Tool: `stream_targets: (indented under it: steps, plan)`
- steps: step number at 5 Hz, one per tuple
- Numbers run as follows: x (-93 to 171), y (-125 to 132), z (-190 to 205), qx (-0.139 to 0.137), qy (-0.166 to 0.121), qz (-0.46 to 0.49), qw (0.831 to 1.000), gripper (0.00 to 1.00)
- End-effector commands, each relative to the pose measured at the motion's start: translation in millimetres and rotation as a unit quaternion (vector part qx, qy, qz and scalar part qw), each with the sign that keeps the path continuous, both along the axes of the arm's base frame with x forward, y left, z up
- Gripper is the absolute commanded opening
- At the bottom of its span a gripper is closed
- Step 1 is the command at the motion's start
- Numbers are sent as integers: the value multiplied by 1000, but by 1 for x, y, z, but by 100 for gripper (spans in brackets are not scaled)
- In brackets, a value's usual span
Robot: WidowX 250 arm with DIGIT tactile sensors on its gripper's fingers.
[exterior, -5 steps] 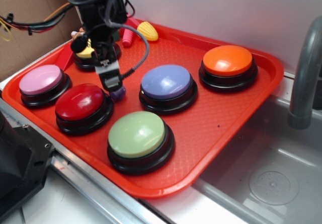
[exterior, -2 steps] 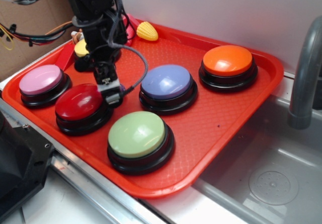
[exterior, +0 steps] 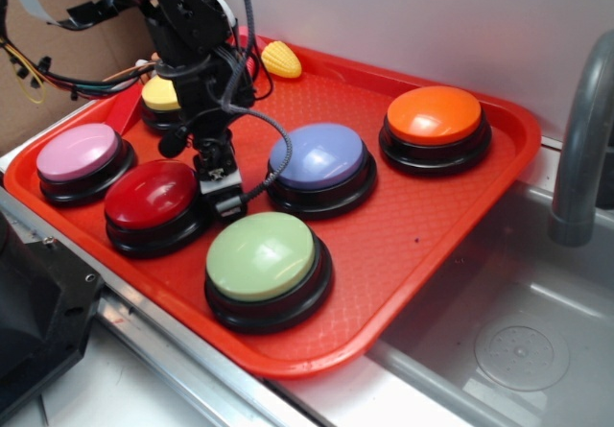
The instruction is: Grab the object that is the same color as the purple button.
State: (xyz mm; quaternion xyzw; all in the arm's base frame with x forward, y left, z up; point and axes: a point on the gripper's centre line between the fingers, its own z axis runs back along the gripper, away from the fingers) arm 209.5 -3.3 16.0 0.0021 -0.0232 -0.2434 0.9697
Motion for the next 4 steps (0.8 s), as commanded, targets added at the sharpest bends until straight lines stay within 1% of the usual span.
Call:
stream_targets:
  steps: [1, 2, 3, 4]
  plan:
    - [2, -1, 11, 10, -11, 25, 1000, 0]
    - [2, -2, 26, 9, -11, 44, 999, 0]
    - [6, 3, 58, -10, -20, 94, 995, 0]
    - [11, 10, 86, -21, -16, 131, 991, 0]
